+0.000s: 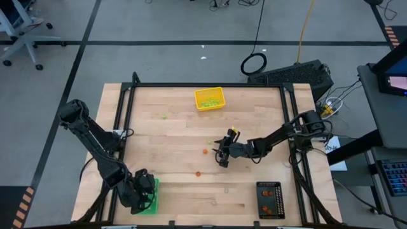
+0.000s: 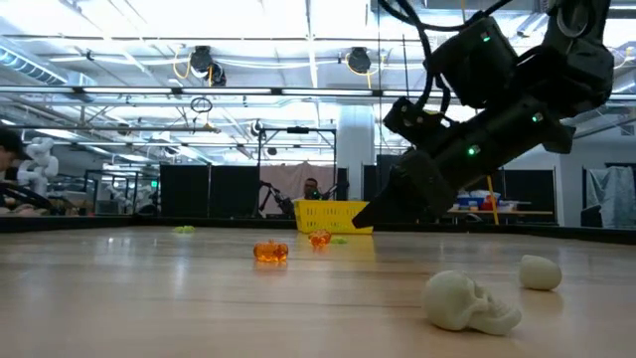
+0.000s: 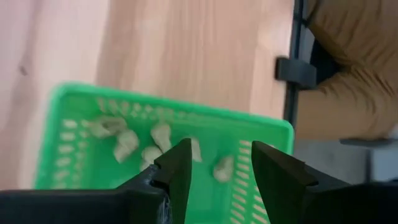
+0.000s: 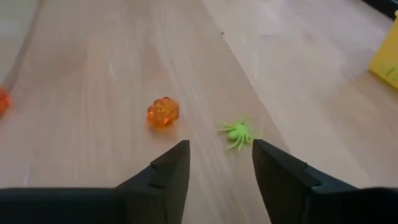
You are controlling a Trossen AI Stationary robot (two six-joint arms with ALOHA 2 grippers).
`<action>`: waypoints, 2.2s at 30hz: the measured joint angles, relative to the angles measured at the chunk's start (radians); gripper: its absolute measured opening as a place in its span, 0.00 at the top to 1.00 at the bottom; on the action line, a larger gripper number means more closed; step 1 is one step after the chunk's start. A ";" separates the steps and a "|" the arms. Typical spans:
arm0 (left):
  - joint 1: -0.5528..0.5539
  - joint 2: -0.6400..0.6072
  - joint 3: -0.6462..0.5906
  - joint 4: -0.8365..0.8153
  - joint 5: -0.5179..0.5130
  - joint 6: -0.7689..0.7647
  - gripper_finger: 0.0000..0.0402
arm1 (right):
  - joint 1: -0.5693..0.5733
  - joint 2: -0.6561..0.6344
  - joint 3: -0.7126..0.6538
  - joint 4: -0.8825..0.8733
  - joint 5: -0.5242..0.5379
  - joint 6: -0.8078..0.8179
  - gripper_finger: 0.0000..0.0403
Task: Sort Halloween decoration
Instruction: Put the green spider toy into the yellow bin
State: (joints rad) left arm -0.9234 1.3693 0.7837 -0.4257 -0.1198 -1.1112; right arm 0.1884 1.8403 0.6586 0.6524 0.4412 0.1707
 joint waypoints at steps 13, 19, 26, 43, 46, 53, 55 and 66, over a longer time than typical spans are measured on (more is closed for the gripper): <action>0.037 -0.056 0.001 -0.001 -0.202 0.230 0.59 | -0.061 0.074 0.040 0.039 -0.053 0.065 0.57; 0.097 -0.071 0.001 -0.002 -0.314 0.411 0.59 | -0.078 0.133 0.109 -0.023 -0.054 0.062 0.58; 0.153 -0.071 0.001 0.000 -0.396 0.543 0.59 | -0.081 0.142 0.122 -0.088 -0.044 0.100 0.72; 0.227 -0.071 0.001 0.005 -0.547 0.605 0.59 | -0.103 0.039 0.113 -0.116 -0.029 -0.058 0.99; 0.242 -0.070 0.001 0.043 -0.571 0.645 0.59 | -0.129 -0.034 0.115 -0.116 -0.089 -0.094 1.00; 0.278 -0.063 0.001 0.243 -0.566 0.872 0.59 | -0.170 -0.163 0.116 -0.106 -0.355 -0.191 1.00; 0.288 -0.063 0.001 0.275 -0.559 0.915 0.59 | -0.176 -0.202 0.097 -0.104 -0.431 -0.181 1.00; 0.337 -0.025 0.000 0.298 -0.550 0.938 0.59 | -0.099 -0.392 -0.197 0.256 -0.382 -0.043 1.00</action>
State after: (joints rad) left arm -0.5860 1.3448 0.7834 -0.1278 -0.6696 -0.1731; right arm 0.0894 1.4479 0.4616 0.9089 0.0591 0.1280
